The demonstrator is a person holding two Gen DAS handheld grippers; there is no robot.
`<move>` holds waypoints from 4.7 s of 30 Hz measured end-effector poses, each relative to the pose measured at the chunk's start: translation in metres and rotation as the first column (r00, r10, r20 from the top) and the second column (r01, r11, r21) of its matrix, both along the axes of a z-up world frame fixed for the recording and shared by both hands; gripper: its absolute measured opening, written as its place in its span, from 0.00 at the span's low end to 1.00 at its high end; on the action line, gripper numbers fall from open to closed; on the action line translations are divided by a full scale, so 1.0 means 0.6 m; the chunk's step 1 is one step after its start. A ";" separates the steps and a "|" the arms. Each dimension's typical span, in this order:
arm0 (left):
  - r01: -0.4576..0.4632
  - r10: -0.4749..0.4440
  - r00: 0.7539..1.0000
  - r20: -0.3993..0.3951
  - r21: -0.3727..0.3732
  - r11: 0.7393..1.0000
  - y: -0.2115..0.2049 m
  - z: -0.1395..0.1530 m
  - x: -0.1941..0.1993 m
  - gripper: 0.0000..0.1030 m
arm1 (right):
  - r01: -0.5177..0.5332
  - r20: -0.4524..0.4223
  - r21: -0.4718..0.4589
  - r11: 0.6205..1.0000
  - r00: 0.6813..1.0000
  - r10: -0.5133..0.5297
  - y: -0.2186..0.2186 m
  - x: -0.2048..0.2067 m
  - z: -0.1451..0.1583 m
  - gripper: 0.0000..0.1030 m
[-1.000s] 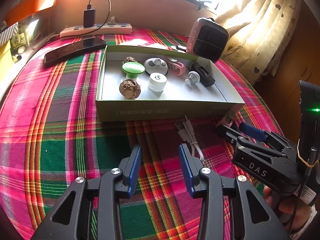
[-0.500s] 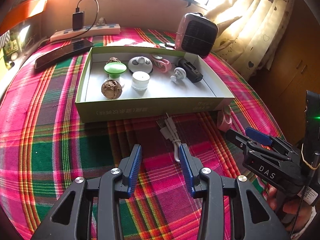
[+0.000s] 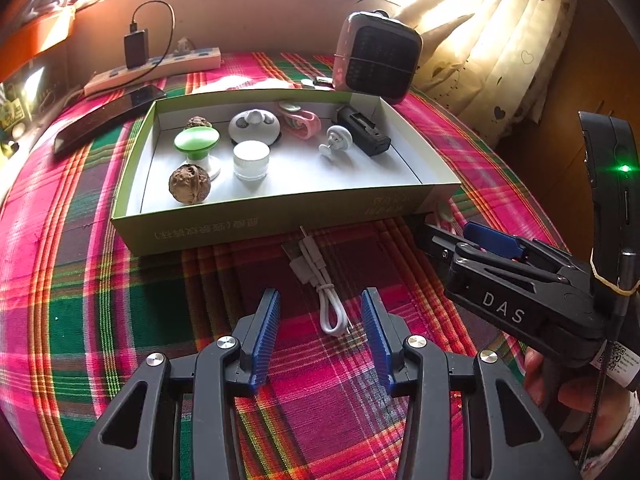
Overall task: Organize objects
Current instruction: 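Move left tool to the white USB cable while right tool approaches the pink clip, then close left tool on the white cable while right tool closes on the pink clip, then lift the white cable and pink clip and carry both over the box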
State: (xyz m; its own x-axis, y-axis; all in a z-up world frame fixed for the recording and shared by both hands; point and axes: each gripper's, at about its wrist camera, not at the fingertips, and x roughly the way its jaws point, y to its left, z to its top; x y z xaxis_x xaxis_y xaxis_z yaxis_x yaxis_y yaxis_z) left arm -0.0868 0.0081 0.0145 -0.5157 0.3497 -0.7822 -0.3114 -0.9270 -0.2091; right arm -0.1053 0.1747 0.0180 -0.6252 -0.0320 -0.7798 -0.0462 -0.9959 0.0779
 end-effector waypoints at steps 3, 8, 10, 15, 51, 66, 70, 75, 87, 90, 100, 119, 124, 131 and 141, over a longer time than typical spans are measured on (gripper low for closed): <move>0.000 0.000 1.000 -0.004 -0.011 1.000 0.003 0.000 -0.001 0.39 | 0.001 -0.001 0.003 1.000 1.000 -0.001 0.002 -0.003 0.001 0.57; -0.010 0.009 1.000 -0.006 -0.019 1.000 0.005 0.000 -0.005 0.39 | -0.002 0.006 0.020 1.000 1.000 0.002 0.001 -0.007 -0.002 0.57; -0.010 0.010 1.000 -0.011 -0.028 1.000 0.008 -0.001 -0.008 0.39 | -0.001 0.006 0.032 0.999 1.000 0.001 0.002 -0.007 -0.003 0.57; -0.020 0.019 1.000 -0.015 -0.043 0.999 0.011 -0.002 -0.013 0.39 | 0.014 0.004 0.043 0.999 1.000 -0.014 0.015 -0.006 -0.003 0.57; -0.068 0.065 0.997 -0.038 -0.096 0.993 0.007 -0.004 -0.018 0.17 | 0.021 -0.007 0.015 1.000 1.000 -0.021 0.067 0.007 -0.003 0.39; -0.076 0.073 0.997 -0.041 -0.099 0.992 0.006 -0.005 -0.016 0.14 | -0.003 -0.009 0.009 1.000 1.000 0.003 0.065 0.012 -0.003 0.20; -0.077 0.074 0.996 -0.040 -0.099 0.992 0.005 -0.004 -0.016 0.14 | -0.017 -0.010 0.005 1.000 1.000 0.017 0.063 0.014 -0.003 0.18; -0.077 0.073 0.996 -0.041 -0.100 0.992 0.005 -0.005 -0.016 0.14 | -0.023 -0.011 0.000 1.000 1.000 0.023 0.063 0.016 -0.002 0.18; -0.075 0.071 0.996 -0.047 -0.097 0.992 0.004 -0.002 -0.011 0.14 | -0.054 -0.020 -0.017 0.998 0.998 0.054 0.054 0.025 0.002 0.18; -0.073 0.069 0.997 -0.047 -0.088 0.993 0.002 -0.001 -0.009 0.14 | -0.066 -0.018 -0.030 0.997 0.998 0.066 0.052 0.027 0.004 0.18; -0.072 0.068 0.996 -0.059 -0.062 0.995 -0.001 0.012 -0.001 0.14 | -0.098 -0.045 -0.039 0.994 0.994 0.096 0.038 0.037 0.020 0.18; -0.052 0.048 0.993 -0.112 -0.035 0.998 0.003 0.056 0.000 0.14 | -0.153 -0.090 -0.025 0.988 0.985 0.150 0.014 0.027 0.060 0.18; -0.048 0.044 0.992 -0.120 -0.030 0.998 0.005 0.067 -0.010 0.14 | -0.164 -0.096 -0.015 0.986 0.982 0.162 0.011 0.017 0.069 0.18; -0.046 0.042 0.990 -0.132 -0.028 0.999 0.004 0.078 -0.029 0.14 | -0.178 -0.106 0.001 0.984 0.979 0.177 0.006 -0.005 0.080 0.18; -0.044 0.040 0.991 -0.127 -0.024 0.999 0.006 0.081 -0.066 0.14 | -0.196 -0.092 0.010 0.981 0.976 0.196 0.002 -0.041 0.078 0.18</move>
